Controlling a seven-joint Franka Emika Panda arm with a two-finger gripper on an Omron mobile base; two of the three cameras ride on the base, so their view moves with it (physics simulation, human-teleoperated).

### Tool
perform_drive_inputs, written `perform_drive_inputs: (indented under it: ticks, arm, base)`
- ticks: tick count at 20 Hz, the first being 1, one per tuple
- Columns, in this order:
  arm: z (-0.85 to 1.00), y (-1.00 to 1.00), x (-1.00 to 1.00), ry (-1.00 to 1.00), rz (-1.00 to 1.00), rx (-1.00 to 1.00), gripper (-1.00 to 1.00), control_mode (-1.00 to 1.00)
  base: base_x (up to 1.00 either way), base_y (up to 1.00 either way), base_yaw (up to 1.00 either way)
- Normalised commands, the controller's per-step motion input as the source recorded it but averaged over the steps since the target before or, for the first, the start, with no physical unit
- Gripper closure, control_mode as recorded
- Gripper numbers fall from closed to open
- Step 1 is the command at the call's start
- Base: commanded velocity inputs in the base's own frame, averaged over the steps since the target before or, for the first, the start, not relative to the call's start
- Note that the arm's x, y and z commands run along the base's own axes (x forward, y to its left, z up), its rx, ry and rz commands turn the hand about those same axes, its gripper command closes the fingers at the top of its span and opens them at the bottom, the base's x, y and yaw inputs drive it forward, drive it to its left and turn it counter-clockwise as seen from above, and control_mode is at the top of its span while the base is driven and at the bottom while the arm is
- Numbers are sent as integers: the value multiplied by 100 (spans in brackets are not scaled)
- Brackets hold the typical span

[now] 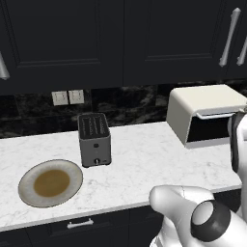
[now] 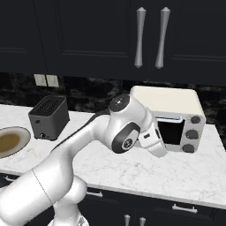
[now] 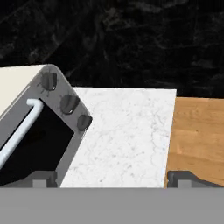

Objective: Pick up the kebab skewer and baguette bread, and place them inside the toaster oven. Close the toaster oven door and start by setting the timer.

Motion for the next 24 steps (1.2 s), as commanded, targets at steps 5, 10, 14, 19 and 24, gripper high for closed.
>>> perform_drive_inputs:
  ticks: [5,10,14,19,24]
  arm:
    - [0,-27,-34,0,32,-16,-100,-100]
    - [0,-5,-11,0,27,-17,-100,-100]
    - [0,0,0,0,12,-9,-100,-100]
    - [0,-21,0,0,12,0,-100,-100]
    - [-9,-9,0,0,0,-1,-100,-100]
  base:
    - [0,0,0]
    - [0,0,0]
    - [0,0,0]
    - [0,0,0]
    - [0,0,0]
